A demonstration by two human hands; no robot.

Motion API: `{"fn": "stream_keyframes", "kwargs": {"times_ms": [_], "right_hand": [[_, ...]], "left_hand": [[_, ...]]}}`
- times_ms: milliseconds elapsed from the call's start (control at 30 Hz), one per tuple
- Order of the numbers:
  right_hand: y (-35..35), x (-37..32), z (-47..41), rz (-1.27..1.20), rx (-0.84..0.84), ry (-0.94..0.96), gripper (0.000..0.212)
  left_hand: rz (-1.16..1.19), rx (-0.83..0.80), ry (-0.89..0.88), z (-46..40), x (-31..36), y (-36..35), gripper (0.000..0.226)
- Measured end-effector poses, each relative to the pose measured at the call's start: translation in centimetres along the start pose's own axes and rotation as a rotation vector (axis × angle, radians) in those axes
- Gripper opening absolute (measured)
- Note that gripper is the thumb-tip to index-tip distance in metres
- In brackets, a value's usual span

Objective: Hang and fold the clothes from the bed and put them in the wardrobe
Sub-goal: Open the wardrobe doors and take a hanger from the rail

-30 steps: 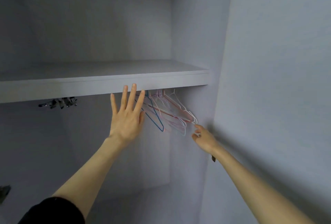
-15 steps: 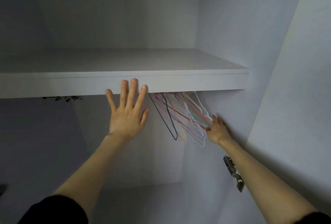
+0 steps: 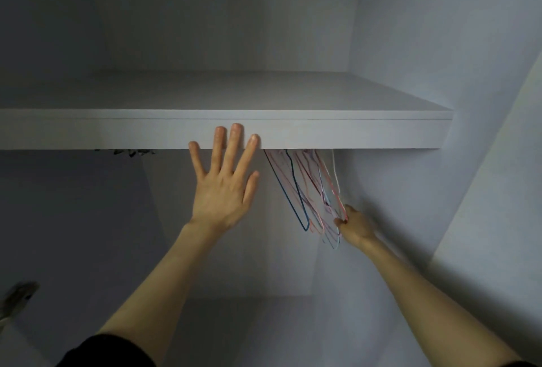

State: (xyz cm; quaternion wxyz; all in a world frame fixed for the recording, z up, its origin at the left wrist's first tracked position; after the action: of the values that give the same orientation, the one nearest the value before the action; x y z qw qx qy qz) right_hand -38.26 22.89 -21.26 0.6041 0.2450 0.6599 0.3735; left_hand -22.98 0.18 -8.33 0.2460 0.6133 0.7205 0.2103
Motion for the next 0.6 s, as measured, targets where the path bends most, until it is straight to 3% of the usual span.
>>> {"fn": "stream_keyframes", "kwargs": {"times_ms": [133,200,400,600], "right_hand": [[-2.4,-2.5,0.9,-0.019,0.038,0.097,0.036],[-3.6,-3.9,1.4,-0.141,0.034,0.110,0.032],[-7.6,-9.0,3.0,-0.318,-0.129,0.222,0.047],[-11.8,-15.9,4.1,-0.275,-0.200,0.349,0.047]], "left_hand": [[0.016,-0.023,-0.038,0.2,-0.1,0.5,0.059],[0.018,-0.039,-0.084,0.6,-0.5,0.7,0.058],[-0.061,-0.094,-0.229,1.4,-2.6,1.2,0.060],[-0.118,-0.135,-0.177,2.2,-6.2,2.2,0.058]]}}
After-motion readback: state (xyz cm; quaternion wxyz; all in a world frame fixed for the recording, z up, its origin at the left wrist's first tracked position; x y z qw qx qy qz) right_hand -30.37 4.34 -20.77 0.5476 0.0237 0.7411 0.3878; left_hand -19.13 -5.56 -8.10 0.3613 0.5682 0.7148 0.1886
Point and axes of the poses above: each hand's wrist, its own z-axis away from the middle knuckle, its own y-axis out of the back of the hand, x = y × z, the point moved 6 cm from there along -z, towards the middle knuckle, and after that the axes turned 2 degrees about y, right-handed, at the moved point
